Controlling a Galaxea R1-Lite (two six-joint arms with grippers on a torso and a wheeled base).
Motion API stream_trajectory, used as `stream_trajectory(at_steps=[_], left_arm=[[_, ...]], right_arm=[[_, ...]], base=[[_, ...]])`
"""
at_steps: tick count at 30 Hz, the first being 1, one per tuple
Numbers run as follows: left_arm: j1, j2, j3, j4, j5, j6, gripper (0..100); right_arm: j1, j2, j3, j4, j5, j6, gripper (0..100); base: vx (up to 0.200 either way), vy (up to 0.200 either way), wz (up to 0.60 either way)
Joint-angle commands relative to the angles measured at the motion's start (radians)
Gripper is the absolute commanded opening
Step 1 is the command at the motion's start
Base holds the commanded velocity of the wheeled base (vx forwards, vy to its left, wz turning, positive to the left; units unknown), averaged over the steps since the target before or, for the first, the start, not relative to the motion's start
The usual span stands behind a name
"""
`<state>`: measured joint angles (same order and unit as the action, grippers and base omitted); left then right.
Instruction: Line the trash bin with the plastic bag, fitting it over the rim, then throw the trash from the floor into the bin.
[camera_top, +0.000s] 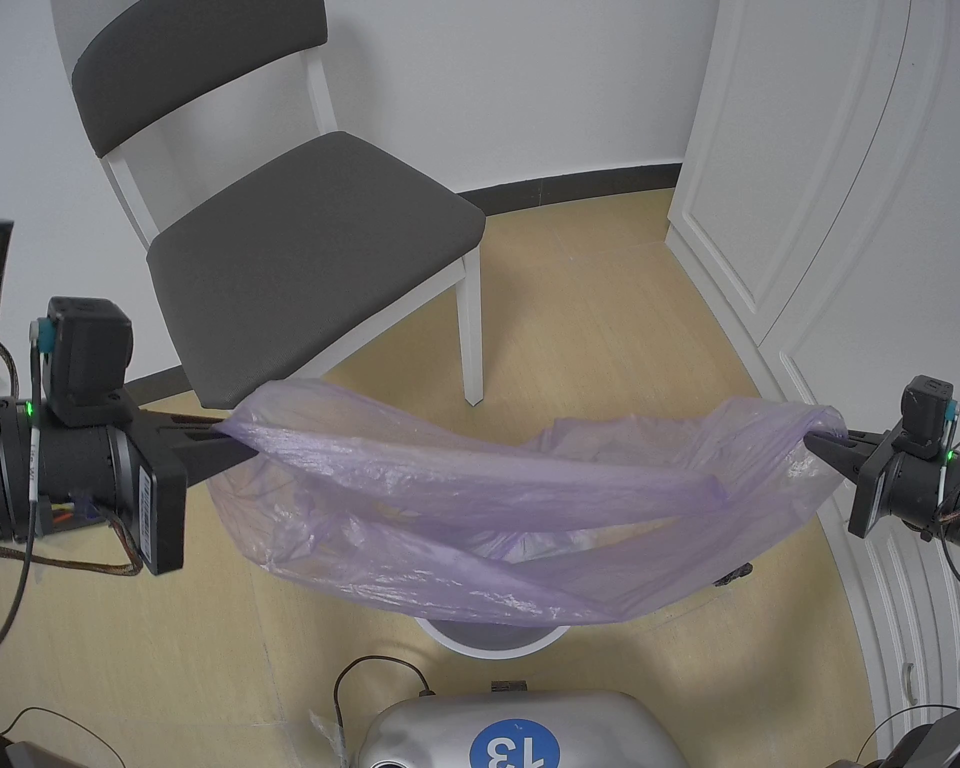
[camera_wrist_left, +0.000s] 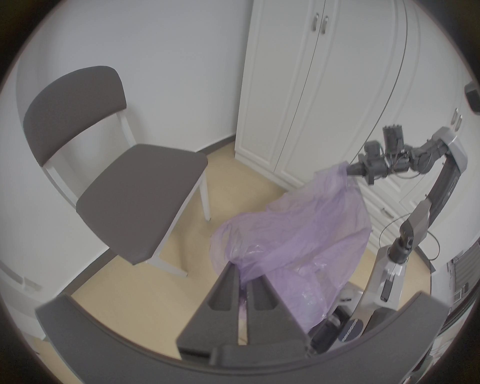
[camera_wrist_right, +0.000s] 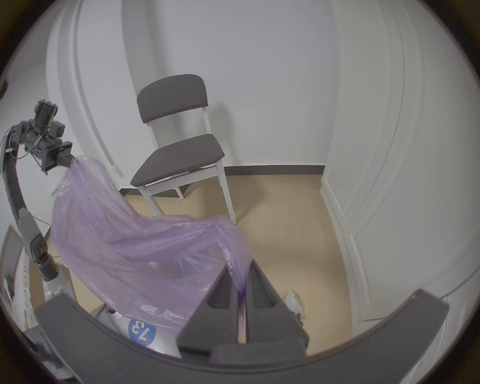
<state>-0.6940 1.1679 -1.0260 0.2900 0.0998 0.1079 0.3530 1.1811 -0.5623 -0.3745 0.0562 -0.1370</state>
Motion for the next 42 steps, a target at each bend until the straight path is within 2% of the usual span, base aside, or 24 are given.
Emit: stream_trajectory(at_steps=[1,5,10,15,20,25,30,39,41,42], left_arm=[[-0.001,0.015,0.093,-0.189,-0.055,0.000,0],[-0.036,0.090,0.121,-0.357,-0.106,-0.004,0],[-0.093,0.188,0.127,-0.506,-0.123,-0.004,0],[-0.133,0.234,0.129,-0.552,-0.121,-0.014,0],[-0.148,0.265,0.138,-0.603,-0.121,-0.114,0],[-0.159,0.325,0.211,-0.804,-0.117,-0.189,0],[-0.153,0.395,0.322,-1.034,-0.114,-0.246,0],[-0.142,0.509,0.492,-1.302,-0.115,-0.384,0],[-0.136,0.520,0.500,-1.321,-0.117,-0.390,0],[-0.116,0.567,0.521,-1.398,-0.120,-0.404,0]], right_arm=[[0.058,-0.020,-0.008,-0.037,0.013,-0.015,0],[0.093,0.026,-0.039,-0.109,0.054,-0.016,0],[0.150,0.123,-0.137,-0.130,0.102,-0.016,0],[0.242,0.230,-0.220,-0.135,0.090,-0.004,0],[0.337,0.335,-0.266,-0.142,0.073,0.077,0],[0.428,0.402,-0.297,-0.167,0.014,0.177,0],[0.435,0.434,-0.297,-0.165,0.004,0.182,0],[0.423,0.502,-0.300,-0.159,0.002,0.182,0],[0.420,0.506,-0.300,-0.159,0.002,0.182,0],[0.403,0.528,-0.309,-0.159,0.004,0.182,0]], base=[[0.000,0.000,0.00],[0.000,0.000,0.00],[0.000,0.000,0.00],[0.000,0.000,0.00],[0.000,0.000,0.00],[0.000,0.000,0.00],[0.000,0.000,0.00],[0.000,0.000,0.00],[0.000,0.000,0.00],[0.000,0.000,0.00]])
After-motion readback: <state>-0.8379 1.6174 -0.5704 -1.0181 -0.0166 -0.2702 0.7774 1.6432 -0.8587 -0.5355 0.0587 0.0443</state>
